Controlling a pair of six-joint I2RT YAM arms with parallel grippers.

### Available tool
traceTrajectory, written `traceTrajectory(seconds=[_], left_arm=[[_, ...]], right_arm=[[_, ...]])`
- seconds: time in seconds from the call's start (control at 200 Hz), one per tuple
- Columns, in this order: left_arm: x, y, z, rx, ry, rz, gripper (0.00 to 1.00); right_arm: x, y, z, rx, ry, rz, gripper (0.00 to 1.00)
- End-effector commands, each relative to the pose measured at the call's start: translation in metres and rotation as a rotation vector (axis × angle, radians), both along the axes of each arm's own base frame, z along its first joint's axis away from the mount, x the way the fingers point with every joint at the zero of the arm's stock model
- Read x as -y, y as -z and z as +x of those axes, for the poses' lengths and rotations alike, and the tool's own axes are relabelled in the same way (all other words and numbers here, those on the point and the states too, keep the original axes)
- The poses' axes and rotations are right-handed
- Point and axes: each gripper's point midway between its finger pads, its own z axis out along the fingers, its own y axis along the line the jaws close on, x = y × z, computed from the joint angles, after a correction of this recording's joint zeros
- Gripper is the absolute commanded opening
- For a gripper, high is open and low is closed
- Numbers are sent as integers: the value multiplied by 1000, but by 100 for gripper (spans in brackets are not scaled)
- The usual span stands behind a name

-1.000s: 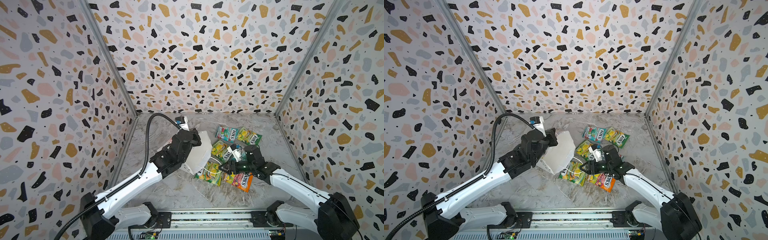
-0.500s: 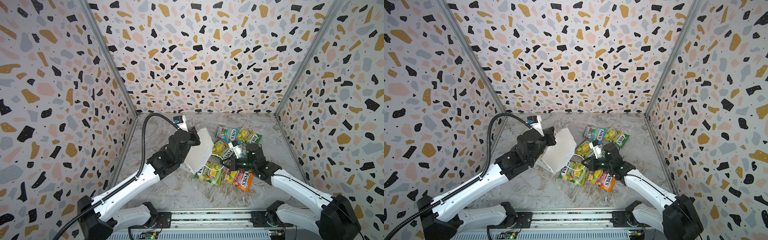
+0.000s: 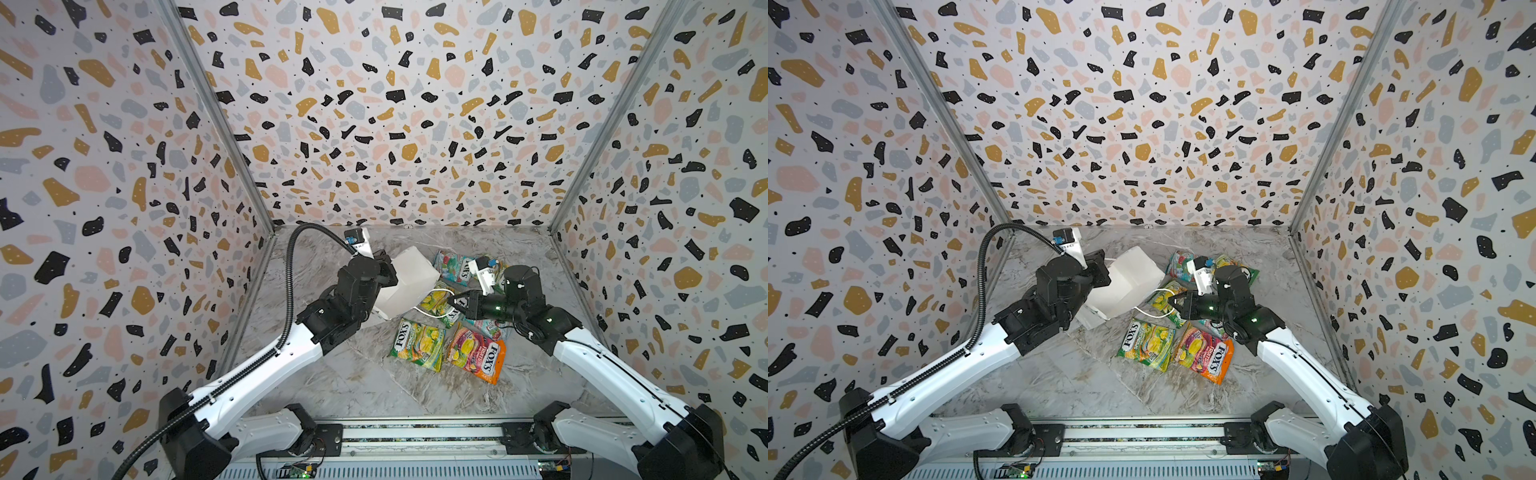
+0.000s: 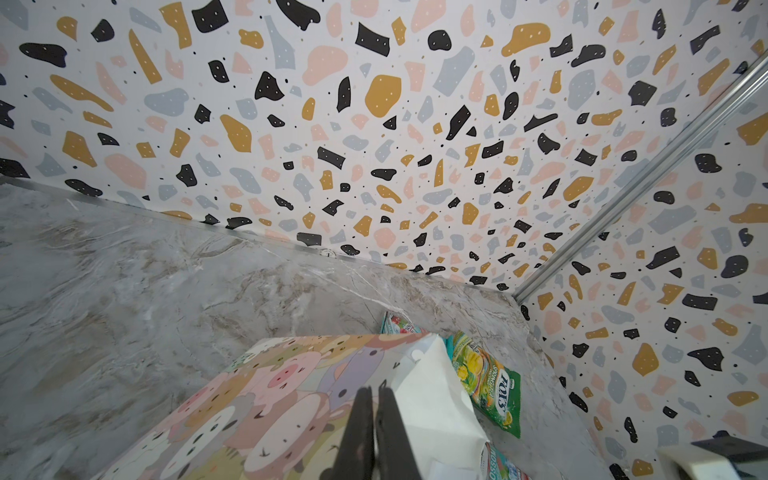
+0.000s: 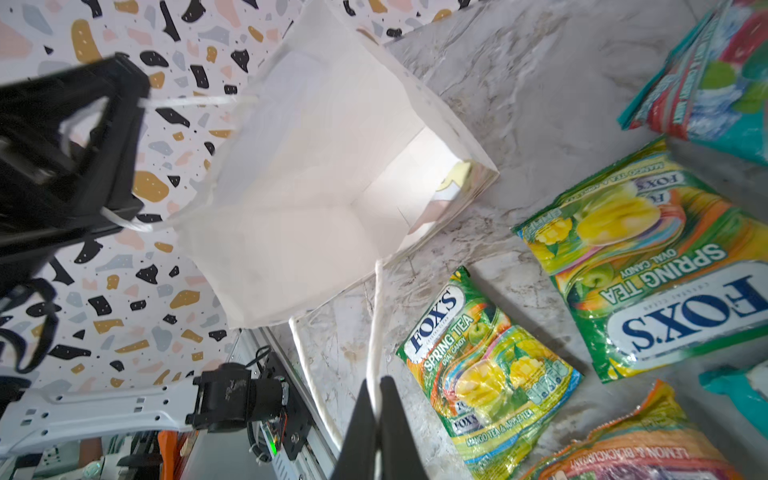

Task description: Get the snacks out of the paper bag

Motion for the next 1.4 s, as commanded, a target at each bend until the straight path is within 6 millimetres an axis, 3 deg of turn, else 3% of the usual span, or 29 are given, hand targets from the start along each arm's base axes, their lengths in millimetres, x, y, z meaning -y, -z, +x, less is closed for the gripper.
traceTrajectory(seconds=[0.0, 0.155, 0.325, 0.395, 0.516, 0.676, 1.036, 1.201, 1.397], left_arm=[[5, -8, 15, 18, 50, -29, 0], [1, -3, 29, 3, 58, -32, 0], [-6, 9, 41, -18, 38, -16, 0], [-9, 12, 46, -23, 35, -14, 0], [-14, 10, 53, -11, 25, -11, 0], [-23, 4, 63, 1, -3, 11, 3], [-31, -12, 72, 35, -6, 83, 73], [-38, -31, 68, 85, -23, 125, 87], [-49, -53, 60, 141, -46, 205, 96]], right_arm=[[3, -27, 10, 33, 28, 15, 0], [1, -44, 22, 61, 46, 26, 0], [-7, -41, 40, 54, 38, 30, 0], [-12, -43, 48, 60, 32, 33, 9], [-19, -51, 63, 79, 32, 42, 34], [-32, -65, 84, 100, 22, 56, 41], [-56, -80, 114, 137, -26, 93, 57], [-58, -95, 124, 206, -24, 92, 64], [-52, -117, 136, 297, 27, 72, 70]])
